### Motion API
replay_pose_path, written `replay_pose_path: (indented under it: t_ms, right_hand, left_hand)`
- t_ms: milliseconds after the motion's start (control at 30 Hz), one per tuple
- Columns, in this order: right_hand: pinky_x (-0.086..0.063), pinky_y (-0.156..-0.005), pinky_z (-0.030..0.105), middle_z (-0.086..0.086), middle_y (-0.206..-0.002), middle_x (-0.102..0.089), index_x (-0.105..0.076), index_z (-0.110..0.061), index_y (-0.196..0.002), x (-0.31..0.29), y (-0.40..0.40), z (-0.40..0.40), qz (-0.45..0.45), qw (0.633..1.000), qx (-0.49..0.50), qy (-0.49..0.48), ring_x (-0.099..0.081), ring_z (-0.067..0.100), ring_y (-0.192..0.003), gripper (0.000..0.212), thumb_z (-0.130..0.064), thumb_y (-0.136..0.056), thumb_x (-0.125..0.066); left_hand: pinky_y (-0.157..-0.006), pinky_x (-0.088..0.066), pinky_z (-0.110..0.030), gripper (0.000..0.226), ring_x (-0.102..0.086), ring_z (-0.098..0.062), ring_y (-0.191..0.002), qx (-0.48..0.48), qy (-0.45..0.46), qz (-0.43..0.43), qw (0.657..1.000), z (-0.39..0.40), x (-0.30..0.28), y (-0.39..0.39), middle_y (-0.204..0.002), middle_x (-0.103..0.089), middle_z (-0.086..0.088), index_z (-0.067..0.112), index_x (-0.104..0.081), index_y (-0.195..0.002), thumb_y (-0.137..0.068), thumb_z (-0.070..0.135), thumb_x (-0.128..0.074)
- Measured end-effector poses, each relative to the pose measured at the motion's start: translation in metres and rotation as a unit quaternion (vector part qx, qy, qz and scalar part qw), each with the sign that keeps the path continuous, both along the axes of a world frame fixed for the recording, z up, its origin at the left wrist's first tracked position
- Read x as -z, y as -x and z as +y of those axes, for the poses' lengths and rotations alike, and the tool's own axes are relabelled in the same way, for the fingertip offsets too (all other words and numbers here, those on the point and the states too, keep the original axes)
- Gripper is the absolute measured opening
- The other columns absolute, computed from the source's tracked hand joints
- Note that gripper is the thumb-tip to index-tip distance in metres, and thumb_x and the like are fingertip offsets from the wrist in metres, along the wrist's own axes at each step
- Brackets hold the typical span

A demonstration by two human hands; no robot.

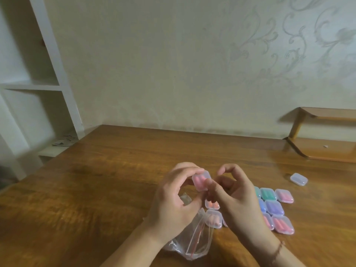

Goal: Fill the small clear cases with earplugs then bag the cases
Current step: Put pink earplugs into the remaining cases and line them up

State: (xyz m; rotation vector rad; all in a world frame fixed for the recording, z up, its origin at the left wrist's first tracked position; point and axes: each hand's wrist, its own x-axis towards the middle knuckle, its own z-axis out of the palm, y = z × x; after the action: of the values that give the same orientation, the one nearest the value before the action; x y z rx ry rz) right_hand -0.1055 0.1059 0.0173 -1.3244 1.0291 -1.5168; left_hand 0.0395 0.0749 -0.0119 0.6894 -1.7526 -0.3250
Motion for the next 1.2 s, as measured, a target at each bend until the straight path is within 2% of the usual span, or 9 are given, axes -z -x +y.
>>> replay_pose_path:
  t_ms: [167, 333, 433, 500, 567, 700, 900, 1033, 1200]
  right_hand:
    - [-0.051, -0.058, 0.031, 0.006, -0.072, -0.069, -0.062, -0.018, -0.076, -0.015, 0.030, 0.001, 0.179, 0.982, 0.051, 0.034, -0.065, 0.019, -0.067, 0.013, -0.016, -0.085, -0.071]
    - [-0.050, -0.058, 0.030, 0.012, -0.072, -0.068, -0.060, -0.005, -0.085, -0.034, 0.091, 0.022, 0.096, 0.994, -0.031, -0.041, -0.060, 0.019, -0.060, 0.009, -0.008, -0.084, -0.068]
    - [-0.049, -0.061, 0.035, 0.019, -0.077, -0.068, -0.060, -0.003, -0.090, -0.033, 0.133, 0.031, 0.090, 0.994, -0.002, -0.064, -0.059, 0.025, -0.062, 0.020, -0.014, -0.077, -0.069]
    - [-0.050, -0.058, 0.034, 0.014, -0.074, -0.070, -0.060, -0.004, -0.093, -0.025, 0.155, 0.031, 0.139, 0.986, 0.055, -0.073, -0.060, 0.023, -0.061, 0.016, -0.011, -0.082, -0.070]
    - [-0.048, -0.053, 0.023, 0.006, -0.070, -0.071, -0.062, -0.009, -0.092, -0.012, 0.171, 0.027, 0.224, 0.966, 0.100, -0.079, -0.061, 0.013, -0.057, 0.008, -0.012, -0.087, -0.068]
    - [-0.048, -0.053, 0.014, -0.004, -0.069, -0.071, -0.064, -0.021, -0.087, 0.017, 0.189, 0.020, 0.316, 0.929, 0.167, -0.091, -0.064, 0.001, -0.058, 0.006, -0.023, -0.087, -0.071]
    - [-0.054, -0.062, 0.023, -0.011, -0.075, -0.066, -0.061, -0.031, -0.084, 0.035, 0.201, 0.015, 0.406, 0.883, 0.209, -0.107, -0.061, 0.003, -0.068, 0.008, -0.035, -0.085, -0.068]
    - [-0.057, -0.066, 0.028, -0.012, -0.077, -0.065, -0.059, -0.034, -0.084, 0.038, 0.203, 0.012, 0.425, 0.874, 0.201, -0.122, -0.062, 0.004, -0.071, 0.009, -0.039, -0.084, -0.066]
    - [-0.057, -0.065, 0.032, -0.011, -0.074, -0.065, -0.058, -0.031, -0.079, 0.046, 0.202, 0.009, 0.467, 0.852, 0.199, -0.128, -0.061, 0.006, -0.070, 0.018, -0.049, -0.081, -0.064]
  left_hand:
    - [-0.082, -0.055, -0.024, 0.038, -0.062, -0.010, -0.101, -0.020, 0.029, -0.068, 0.997, 0.009, -0.018, 0.014, -0.108, -0.060, 0.003, 0.010, -0.071, -0.111, -0.075, 0.011, -0.083]
    - [-0.069, -0.058, -0.021, 0.041, -0.063, -0.006, -0.094, -0.013, 0.027, -0.100, 0.995, 0.033, -0.038, 0.062, -0.113, -0.052, 0.014, 0.025, -0.064, -0.114, -0.077, 0.019, -0.080]
    - [-0.073, -0.054, -0.015, 0.041, -0.058, -0.001, -0.095, -0.015, 0.011, -0.151, 0.988, 0.037, -0.042, 0.105, -0.111, -0.049, 0.022, 0.031, -0.059, -0.110, -0.076, 0.021, -0.080]
    - [-0.076, -0.055, -0.021, 0.032, -0.057, -0.003, -0.094, -0.007, -0.032, -0.175, 0.984, 0.031, -0.040, 0.133, -0.109, -0.050, 0.021, 0.031, -0.061, -0.105, -0.079, 0.022, -0.077]
    - [-0.078, -0.056, -0.026, 0.023, -0.057, -0.004, -0.095, 0.000, -0.080, -0.197, 0.977, 0.022, -0.031, 0.156, -0.108, -0.053, 0.019, 0.030, -0.063, -0.104, -0.083, 0.025, -0.073]
    - [-0.082, -0.055, -0.026, 0.019, -0.055, -0.005, -0.097, -0.005, -0.134, -0.232, 0.963, 0.012, -0.011, 0.183, -0.108, -0.059, 0.016, 0.029, -0.066, -0.106, -0.088, 0.029, -0.067]
    - [-0.103, -0.038, -0.028, 0.025, -0.050, -0.006, -0.113, -0.016, -0.137, -0.287, 0.948, 0.009, 0.005, 0.196, -0.116, -0.063, 0.016, 0.031, -0.066, -0.112, -0.087, 0.030, -0.066]
    - [-0.103, -0.034, -0.030, 0.020, -0.047, -0.004, -0.109, -0.022, -0.138, -0.311, 0.940, 0.007, 0.006, 0.196, -0.108, -0.061, 0.019, 0.035, -0.063, -0.106, -0.086, 0.034, -0.065]
    - [-0.103, -0.030, -0.031, 0.027, -0.041, -0.003, -0.117, -0.034, -0.150, -0.345, 0.926, 0.005, 0.007, 0.196, -0.115, -0.054, 0.023, 0.037, -0.061, -0.114, -0.087, 0.036, -0.064]
